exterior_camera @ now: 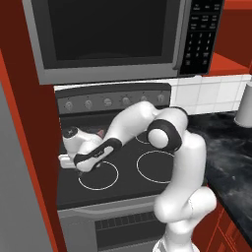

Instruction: Pick up the pan with the steak in it and place it on the dining table. Then place the steak on the plate.

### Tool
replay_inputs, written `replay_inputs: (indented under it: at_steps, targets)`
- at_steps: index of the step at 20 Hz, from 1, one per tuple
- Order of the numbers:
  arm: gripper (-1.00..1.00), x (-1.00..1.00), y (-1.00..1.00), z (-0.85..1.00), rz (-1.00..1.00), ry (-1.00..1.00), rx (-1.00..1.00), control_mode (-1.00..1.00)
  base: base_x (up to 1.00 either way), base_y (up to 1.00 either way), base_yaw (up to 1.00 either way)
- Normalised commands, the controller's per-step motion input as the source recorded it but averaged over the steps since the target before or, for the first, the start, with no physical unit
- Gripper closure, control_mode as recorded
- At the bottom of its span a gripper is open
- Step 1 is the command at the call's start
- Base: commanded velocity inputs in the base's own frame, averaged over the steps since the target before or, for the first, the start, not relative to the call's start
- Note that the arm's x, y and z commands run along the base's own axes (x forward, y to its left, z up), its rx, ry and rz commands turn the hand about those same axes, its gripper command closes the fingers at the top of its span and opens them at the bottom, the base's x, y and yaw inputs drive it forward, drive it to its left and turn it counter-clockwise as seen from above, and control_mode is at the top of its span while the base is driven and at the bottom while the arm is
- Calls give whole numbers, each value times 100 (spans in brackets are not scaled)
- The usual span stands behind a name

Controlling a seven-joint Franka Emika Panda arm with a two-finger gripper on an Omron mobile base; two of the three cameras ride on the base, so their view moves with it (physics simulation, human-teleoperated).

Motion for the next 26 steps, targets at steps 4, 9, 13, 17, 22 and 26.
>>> replay_inputs:
  at_steps: [4, 9, 13, 17, 22, 26]
  targets:
    - [100, -9, -6, 16, -4, -1, 6, -100, 0, 0, 0]
    - [100, -35, -34, 40, -11, -2, 11, -100, 0, 0, 0]
    - [100, -58, -47, 77, -14, -7, 13, -100, 0, 0, 0]
    - [100, -90, -62, 75, -5, -11, 9, -100, 0, 0, 0]
    - [100, -100, -66, 56, 1, -14, 8, -100, 0, 0, 0]
    - [100, -100, -65, 20, 8, -6, 7, -100, 0, 0, 0]
